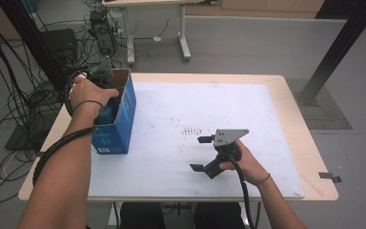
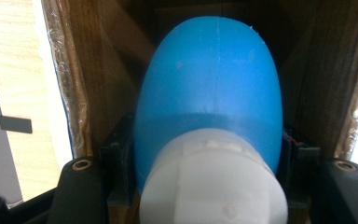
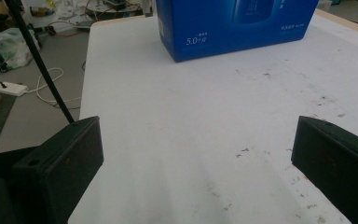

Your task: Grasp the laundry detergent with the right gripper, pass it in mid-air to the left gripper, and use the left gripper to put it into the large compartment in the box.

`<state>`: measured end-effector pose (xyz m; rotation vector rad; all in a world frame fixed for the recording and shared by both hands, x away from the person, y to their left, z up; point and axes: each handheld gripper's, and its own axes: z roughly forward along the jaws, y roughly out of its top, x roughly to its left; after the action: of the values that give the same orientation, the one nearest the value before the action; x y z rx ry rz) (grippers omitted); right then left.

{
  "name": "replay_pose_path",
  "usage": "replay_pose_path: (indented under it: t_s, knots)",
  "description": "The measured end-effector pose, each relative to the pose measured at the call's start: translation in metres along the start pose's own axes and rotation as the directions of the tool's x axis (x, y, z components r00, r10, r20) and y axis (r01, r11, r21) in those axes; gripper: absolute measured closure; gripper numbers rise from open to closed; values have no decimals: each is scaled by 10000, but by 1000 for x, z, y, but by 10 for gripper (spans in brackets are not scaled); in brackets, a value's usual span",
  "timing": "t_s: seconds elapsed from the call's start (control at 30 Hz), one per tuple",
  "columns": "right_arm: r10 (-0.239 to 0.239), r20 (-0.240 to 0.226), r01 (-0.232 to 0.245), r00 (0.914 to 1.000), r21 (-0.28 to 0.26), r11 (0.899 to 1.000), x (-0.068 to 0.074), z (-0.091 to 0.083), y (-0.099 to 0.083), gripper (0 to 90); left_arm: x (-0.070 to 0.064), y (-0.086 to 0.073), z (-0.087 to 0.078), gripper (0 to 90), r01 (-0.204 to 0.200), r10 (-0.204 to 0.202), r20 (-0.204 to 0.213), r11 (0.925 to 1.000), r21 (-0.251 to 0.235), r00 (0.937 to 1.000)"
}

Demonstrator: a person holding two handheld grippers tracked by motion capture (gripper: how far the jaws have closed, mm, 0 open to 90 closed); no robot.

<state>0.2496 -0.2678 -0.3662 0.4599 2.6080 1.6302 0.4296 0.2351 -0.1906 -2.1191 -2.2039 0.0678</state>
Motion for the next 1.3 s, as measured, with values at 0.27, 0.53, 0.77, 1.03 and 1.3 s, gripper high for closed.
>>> replay_pose_path:
  t_s: [0.27,0.53,0.77,1.03,1.3]
  knots:
    - [26,-41,-26,10000,22,10000,-1,1,-1,22,-1,0,0,373,18,-18,-9,10000,24,10000]
    - [43,-54,-43,10000,1,10000,-2,2,-1,22,-2,1,0,373,48,-48,-16,10000,64,10000]
    - [77,-70,-77,9999,9,10000,-2,3,-2,22,-1,2,0,373,56,-56,-1,9999,84,10000]
    - [63,-81,-63,9999,-9,10000,-2,3,-2,22,1,1,0,373,8,-9,37,10000,78,10000]
    - [44,-86,-45,10000,-5,10000,-2,4,-1,22,-1,2,0,374,57,-57,12,9999,107,10000]
